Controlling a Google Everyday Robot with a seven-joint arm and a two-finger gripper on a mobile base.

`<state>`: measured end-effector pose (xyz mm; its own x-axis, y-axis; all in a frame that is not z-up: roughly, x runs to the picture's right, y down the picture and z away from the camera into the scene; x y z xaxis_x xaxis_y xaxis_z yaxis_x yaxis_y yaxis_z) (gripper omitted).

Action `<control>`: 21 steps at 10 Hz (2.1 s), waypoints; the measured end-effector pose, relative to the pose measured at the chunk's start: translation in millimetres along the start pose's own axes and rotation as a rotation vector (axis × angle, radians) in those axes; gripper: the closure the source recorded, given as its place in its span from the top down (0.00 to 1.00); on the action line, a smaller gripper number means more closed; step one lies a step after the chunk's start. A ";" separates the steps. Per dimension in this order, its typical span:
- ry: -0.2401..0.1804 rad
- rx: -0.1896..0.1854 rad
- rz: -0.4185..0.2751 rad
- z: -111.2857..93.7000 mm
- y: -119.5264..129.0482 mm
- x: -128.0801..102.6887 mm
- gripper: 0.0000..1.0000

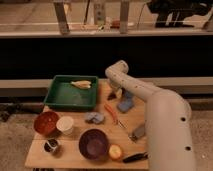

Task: Place grapes in paper cup

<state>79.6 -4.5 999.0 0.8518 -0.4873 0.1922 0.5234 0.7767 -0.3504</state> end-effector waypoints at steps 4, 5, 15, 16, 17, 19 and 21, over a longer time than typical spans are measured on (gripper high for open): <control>-0.022 -0.053 0.012 12.7 6.0 13.5 0.46; -0.026 -0.058 0.010 12.9 5.1 13.2 0.39; -0.075 0.049 -0.086 -103.1 -13.3 -26.5 0.00; -0.083 0.066 -0.098 -117.9 -13.9 -30.0 0.00; -0.094 0.087 -0.111 -135.6 -12.0 -32.3 0.00; -0.120 0.131 -0.168 -164.2 -7.4 -51.8 0.00; -0.152 0.175 -0.231 -196.2 -0.2 -73.5 0.00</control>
<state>12.7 -47.2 805.1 0.6968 -0.6037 0.3874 0.6876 0.7159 -0.1211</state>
